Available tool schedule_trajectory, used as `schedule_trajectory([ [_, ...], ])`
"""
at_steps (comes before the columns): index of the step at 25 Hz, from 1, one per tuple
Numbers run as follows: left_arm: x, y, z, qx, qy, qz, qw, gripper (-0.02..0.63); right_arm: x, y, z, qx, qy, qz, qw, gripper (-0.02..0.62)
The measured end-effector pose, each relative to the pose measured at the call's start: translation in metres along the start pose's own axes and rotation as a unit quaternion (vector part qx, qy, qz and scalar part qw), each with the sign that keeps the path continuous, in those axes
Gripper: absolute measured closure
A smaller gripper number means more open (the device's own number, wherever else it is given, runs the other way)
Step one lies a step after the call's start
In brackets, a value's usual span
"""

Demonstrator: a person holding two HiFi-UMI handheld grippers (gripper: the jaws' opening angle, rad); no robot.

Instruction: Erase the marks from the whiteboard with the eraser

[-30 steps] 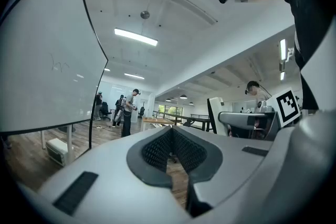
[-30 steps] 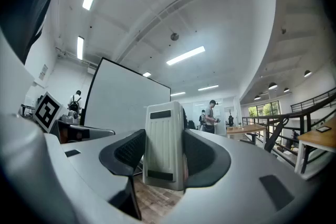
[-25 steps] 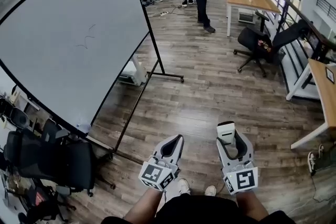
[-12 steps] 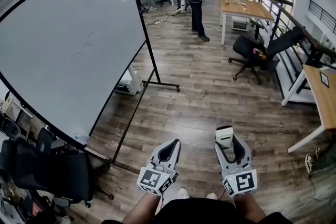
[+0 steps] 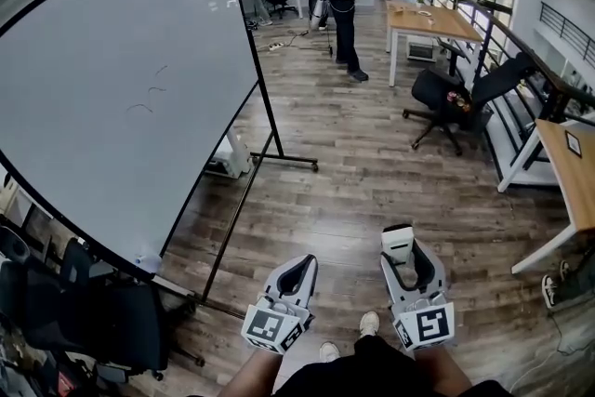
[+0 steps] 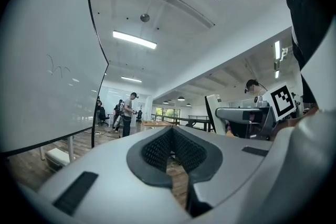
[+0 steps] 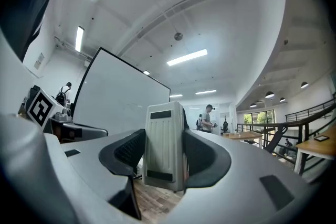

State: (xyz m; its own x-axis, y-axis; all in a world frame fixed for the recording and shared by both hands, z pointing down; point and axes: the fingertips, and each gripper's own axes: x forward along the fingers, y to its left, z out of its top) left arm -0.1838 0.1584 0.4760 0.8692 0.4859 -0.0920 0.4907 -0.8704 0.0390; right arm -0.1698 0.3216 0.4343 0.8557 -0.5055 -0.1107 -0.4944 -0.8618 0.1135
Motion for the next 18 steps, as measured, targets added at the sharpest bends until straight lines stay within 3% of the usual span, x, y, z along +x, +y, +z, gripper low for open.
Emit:
schedule_trajectory([
  [7, 0.041, 0.026, -0.007, 0.002, 0.008, -0.003, 1.0, 0.586, 0.047, -0.015, -0.009, 0.003, 0.001, 0.011, 1.0, 0.341],
  [18, 0.149, 0.084, 0.008, 0.005, -0.015, 0.036, 0.9992, 0.586, 0.144, -0.096, -0.024, 0.005, -0.001, 0.026, 1.0, 0.341],
])
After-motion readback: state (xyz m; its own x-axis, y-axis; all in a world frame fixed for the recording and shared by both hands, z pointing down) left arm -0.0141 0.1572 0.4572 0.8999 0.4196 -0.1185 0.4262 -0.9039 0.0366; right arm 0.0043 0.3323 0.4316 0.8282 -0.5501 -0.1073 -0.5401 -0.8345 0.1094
